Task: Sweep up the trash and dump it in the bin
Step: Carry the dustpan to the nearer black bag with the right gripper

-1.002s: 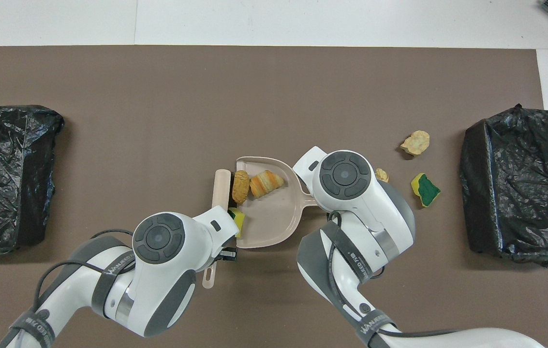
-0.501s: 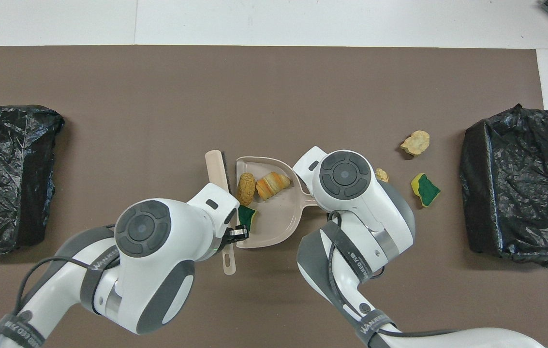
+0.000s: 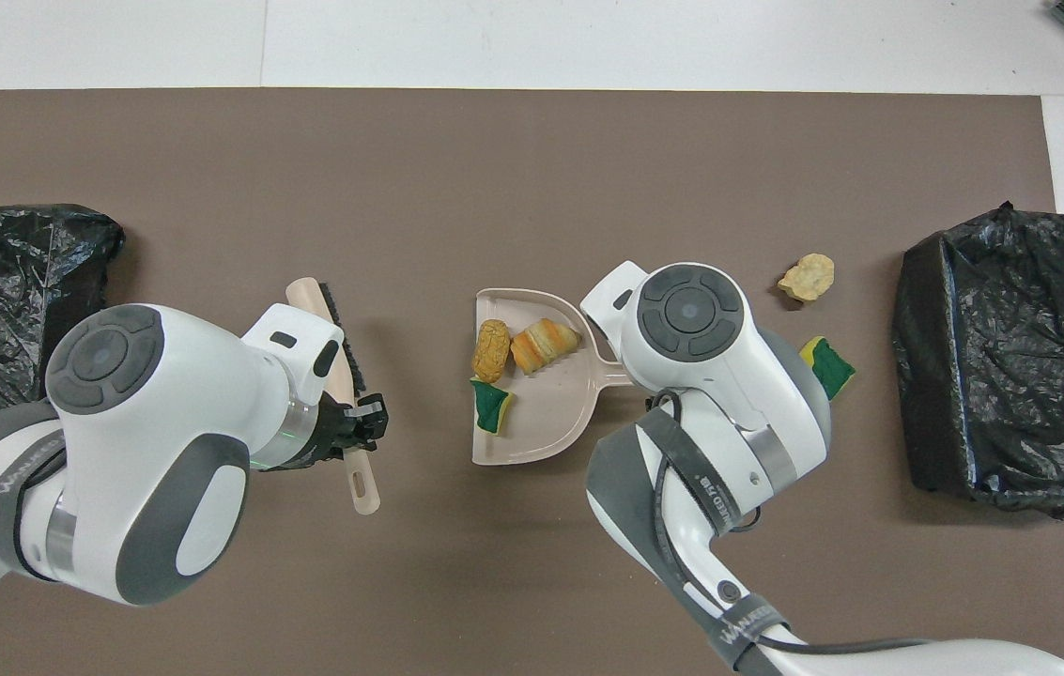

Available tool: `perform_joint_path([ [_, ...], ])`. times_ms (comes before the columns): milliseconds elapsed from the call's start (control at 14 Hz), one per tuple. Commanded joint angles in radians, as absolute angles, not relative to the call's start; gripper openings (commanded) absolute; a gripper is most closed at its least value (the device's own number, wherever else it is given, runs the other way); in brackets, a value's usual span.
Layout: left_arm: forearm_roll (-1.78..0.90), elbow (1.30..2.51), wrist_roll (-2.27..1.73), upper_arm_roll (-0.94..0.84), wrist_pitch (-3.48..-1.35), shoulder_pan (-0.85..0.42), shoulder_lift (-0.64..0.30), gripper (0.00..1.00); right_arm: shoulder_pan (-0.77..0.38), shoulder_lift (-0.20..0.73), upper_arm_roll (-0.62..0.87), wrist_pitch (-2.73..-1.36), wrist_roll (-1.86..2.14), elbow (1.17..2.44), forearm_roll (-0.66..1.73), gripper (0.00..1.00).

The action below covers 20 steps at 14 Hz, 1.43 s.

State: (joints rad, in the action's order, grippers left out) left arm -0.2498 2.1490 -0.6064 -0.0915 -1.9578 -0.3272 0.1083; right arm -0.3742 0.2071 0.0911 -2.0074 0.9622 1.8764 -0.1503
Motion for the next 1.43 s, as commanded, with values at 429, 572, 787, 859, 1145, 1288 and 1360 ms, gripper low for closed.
perform_joint_path([
  [429, -0.245, 2.276, -0.465, -0.109, -1.959, -0.391, 0.219, 0.0, -0.269, 0.156, 0.097, -1.905, 1.154, 1.822, -0.084, 0.0],
  [572, -0.245, 2.284, -0.482, -0.11, -1.956, -0.47, 0.23, 0.0, -0.239, 0.156, 0.097, -1.905, 1.195, 1.815, -0.036, 0.0],
  [787, -0.244, 2.339, -0.522, -0.115, -2.005, -0.541, 0.227, 0.0, -0.175, 0.143, 0.098, -1.875, 1.274, 1.799, -0.008, 0.0],
  [859, -0.245, 2.351, -0.523, -0.115, -2.006, -0.551, 0.23, 0.0, -0.161, 0.131, 0.097, -1.852, 1.302, 1.789, -0.008, 0.0],
  [1145, -0.245, 2.398, -0.63, -0.12, -2.068, -0.647, 0.229, 0.0, -0.069, 0.12, 0.089, -1.744, 1.484, 1.72, -0.009, 0.0],
  [1288, -0.245, 2.414, -0.698, -0.12, -2.139, -0.719, 0.213, 0.0, -0.009, 0.103, 0.087, -1.709, 1.546, 1.707, -0.018, 0.0],
  [1360, -0.245, 2.431, -0.739, -0.12, -2.195, -0.757, 0.203, 0.0, 0.018, 0.085, 0.086, -1.701, 1.551, 1.707, -0.021, 0.0],
])
